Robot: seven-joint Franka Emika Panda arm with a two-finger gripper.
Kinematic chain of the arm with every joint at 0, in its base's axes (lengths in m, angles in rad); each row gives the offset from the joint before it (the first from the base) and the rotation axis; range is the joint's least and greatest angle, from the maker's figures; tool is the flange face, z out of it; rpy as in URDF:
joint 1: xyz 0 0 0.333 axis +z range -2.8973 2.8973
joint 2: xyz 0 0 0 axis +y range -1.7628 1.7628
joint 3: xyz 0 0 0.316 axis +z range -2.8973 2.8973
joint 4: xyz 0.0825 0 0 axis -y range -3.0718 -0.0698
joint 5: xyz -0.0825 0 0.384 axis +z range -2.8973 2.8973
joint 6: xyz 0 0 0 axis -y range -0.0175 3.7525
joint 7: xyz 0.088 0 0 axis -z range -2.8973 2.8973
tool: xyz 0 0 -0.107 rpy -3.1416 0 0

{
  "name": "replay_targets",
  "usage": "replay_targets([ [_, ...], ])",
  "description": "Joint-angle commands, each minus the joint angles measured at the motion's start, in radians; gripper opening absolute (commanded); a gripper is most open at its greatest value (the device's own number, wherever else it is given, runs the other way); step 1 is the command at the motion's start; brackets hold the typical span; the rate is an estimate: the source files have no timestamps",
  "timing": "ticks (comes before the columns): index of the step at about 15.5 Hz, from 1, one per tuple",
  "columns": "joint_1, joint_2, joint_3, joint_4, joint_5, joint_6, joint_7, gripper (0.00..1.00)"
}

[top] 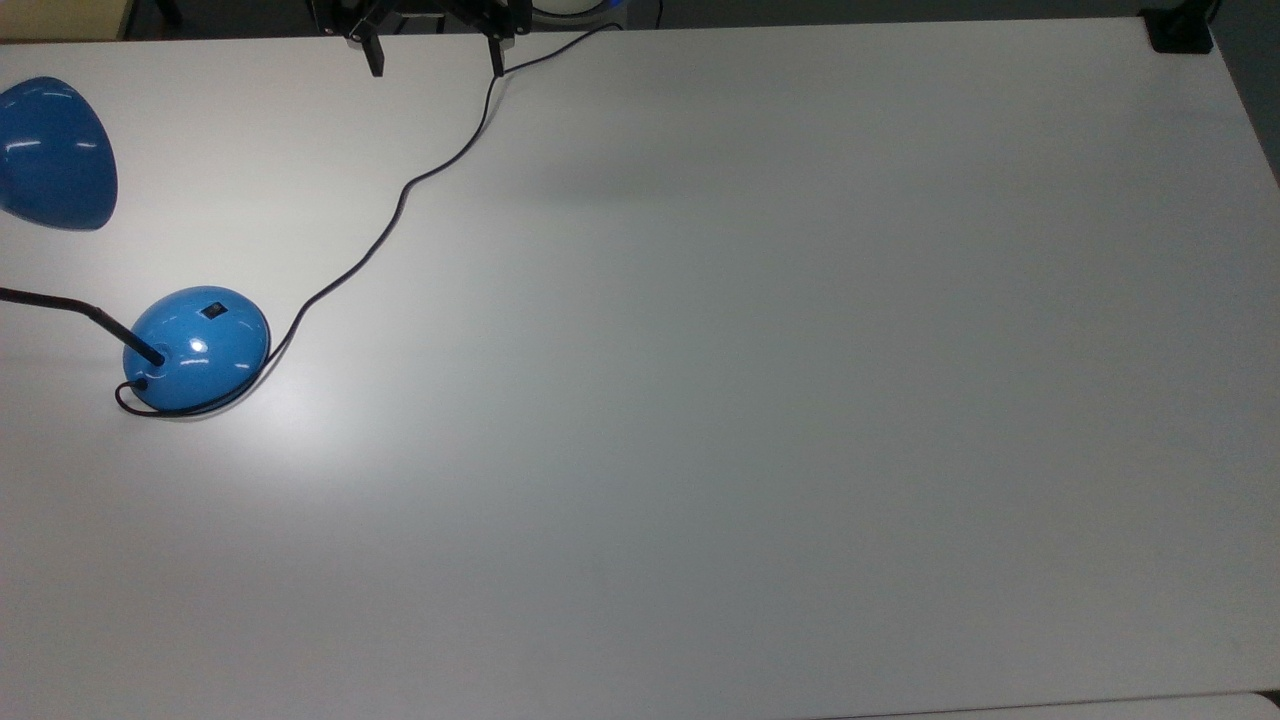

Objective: Turn off the lamp

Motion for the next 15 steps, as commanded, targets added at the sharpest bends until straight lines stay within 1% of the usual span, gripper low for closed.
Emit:
replay_targets([
  [1, -0.016, -0.027, -0.023, -0.055, -0.064, -0.036, -0.165, 1.00],
  [3, -0.025, -0.024, -0.026, -0.090, -0.133, -0.036, -0.161, 1.00],
  [4, -0.043, -0.022, -0.027, -0.113, -0.158, -0.027, -0.156, 1.00],
  [5, -0.060, -0.018, -0.035, -0.128, -0.172, -0.018, -0.158, 1.00],
  [6, -0.066, -0.013, -0.053, -0.148, -0.181, 0.009, -0.158, 1.00],
  [7, -0.069, -0.013, -0.078, -0.177, -0.181, 0.069, -0.158, 1.00],
  [8, -0.071, -0.012, -0.101, -0.214, -0.181, 0.138, -0.156, 0.92],
  [9, -0.100, 0.001, -0.104, -0.246, -0.175, 0.218, -0.153, 0.72],
  [10, -0.132, 0.013, -0.104, -0.262, -0.167, 0.282, -0.143, 0.53],
  [11, -0.143, 0.027, -0.104, -0.274, -0.161, 0.331, -0.115, 0.37],
  [12, -0.149, 0.051, -0.104, -0.276, -0.158, 0.376, -0.071, 0.22],
  [14, -0.152, 0.106, -0.105, -0.276, -0.158, 0.485, -0.002, 0.01],
  [15, -0.158, 0.137, -0.106, -0.277, -0.158, 0.534, 0.018, 0.00],
])
